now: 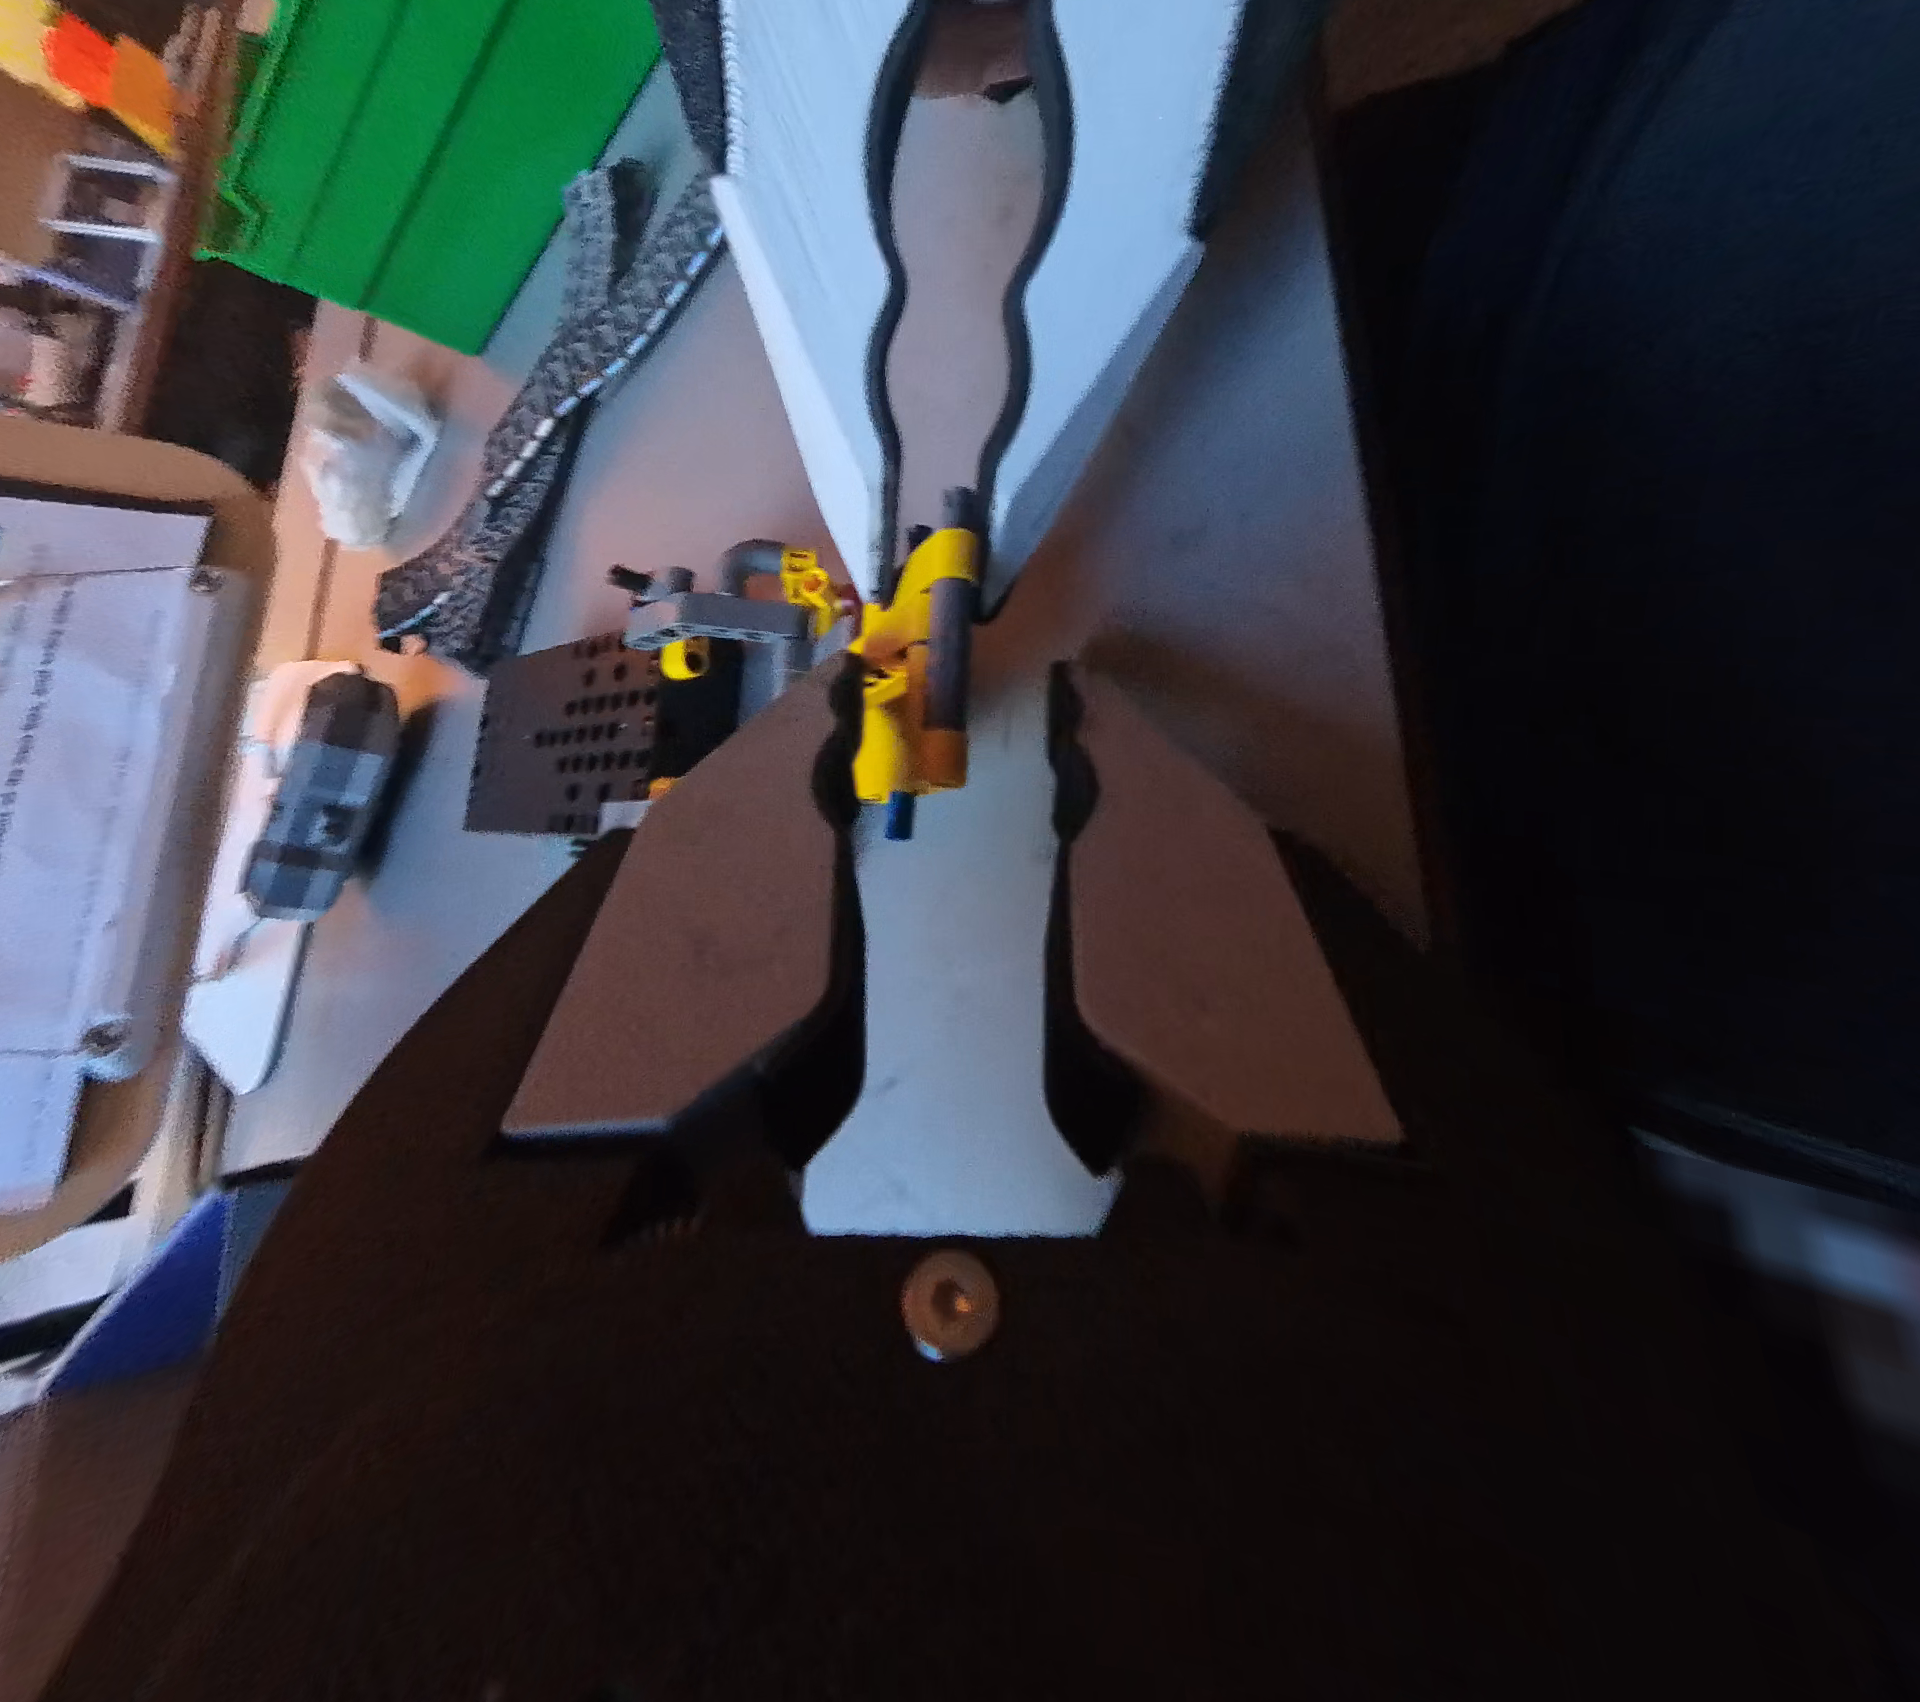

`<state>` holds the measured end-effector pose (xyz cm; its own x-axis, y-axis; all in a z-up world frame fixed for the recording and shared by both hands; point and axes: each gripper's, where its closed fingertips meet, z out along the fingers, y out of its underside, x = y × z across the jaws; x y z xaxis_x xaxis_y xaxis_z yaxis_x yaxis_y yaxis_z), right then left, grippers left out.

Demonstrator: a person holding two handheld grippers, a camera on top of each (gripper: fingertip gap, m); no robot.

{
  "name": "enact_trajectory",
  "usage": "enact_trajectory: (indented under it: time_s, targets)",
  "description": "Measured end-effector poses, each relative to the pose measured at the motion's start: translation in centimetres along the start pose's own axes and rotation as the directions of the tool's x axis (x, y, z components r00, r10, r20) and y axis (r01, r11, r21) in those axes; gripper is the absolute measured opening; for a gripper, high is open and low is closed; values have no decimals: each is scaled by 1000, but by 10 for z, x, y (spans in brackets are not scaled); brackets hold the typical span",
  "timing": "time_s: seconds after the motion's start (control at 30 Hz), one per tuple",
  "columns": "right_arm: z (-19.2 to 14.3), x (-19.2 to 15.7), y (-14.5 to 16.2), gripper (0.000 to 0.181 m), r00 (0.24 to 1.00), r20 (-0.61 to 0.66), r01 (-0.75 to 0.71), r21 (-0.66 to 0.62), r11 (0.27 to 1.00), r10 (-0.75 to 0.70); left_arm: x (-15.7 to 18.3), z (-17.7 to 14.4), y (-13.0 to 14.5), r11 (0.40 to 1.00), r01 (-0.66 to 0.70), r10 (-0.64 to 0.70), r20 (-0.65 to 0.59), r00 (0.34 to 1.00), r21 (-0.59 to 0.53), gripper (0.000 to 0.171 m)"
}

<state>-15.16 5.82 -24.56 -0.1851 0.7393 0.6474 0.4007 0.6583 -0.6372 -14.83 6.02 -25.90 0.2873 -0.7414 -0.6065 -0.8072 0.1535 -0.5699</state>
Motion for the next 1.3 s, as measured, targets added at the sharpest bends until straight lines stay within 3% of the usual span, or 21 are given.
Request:
enact_trajectory:
  time_s: [0.03,0.1,0.23,0.33,0.43,0.6,0.83,0.97,1.07,1.2,1.3]
  targets:
    - [0,-1,0,10,1000,1,2,-5,1000,-2,-5,-1,0,1000,-19,19,39,999,-6,20]
    - [-1,3,-2,9,1000,-16,2,2,1000,-2,-11,-4,-2,998,-62,62,79,995,-13,12]
    - [-2,5,-1,8,999,8,-50,21,999,50,-12,-2,-4,1000,-23,22,97,995,6,12]
    - [4,1,2,21,998,31,-58,-18,998,59,-12,2,-6,1000,16,-16,99,995,1,11]
    - [4,3,3,17,997,23,-70,-22,997,70,-12,2,-6,1000,18,-19,101,995,12,11]
    - [5,0,3,15,1000,2,-19,-33,999,19,-10,3,-4,999,-45,45,132,990,-1,12]
    - [10,4,5,14,990,-87,103,-104,989,-112,-15,3,4,983,-147,166,192,967,-113,12]
    - [4,8,-2,8,986,-114,114,-86,990,-124,-15,-6,-1,1000,-29,30,163,986,-9,11]
    - [6,3,-1,7,979,-122,151,-99,984,-163,-11,-6,3,1000,-23,23,149,989,-1,11]
    - [4,6,-1,7,984,-127,116,-91,989,-128,-13,-7,3,996,83,-87,105,991,44,12]
    - [2,5,0,7,983,-128,120,-93,988,-131,-12,-8,3,997,70,-75,118,990,42,12]
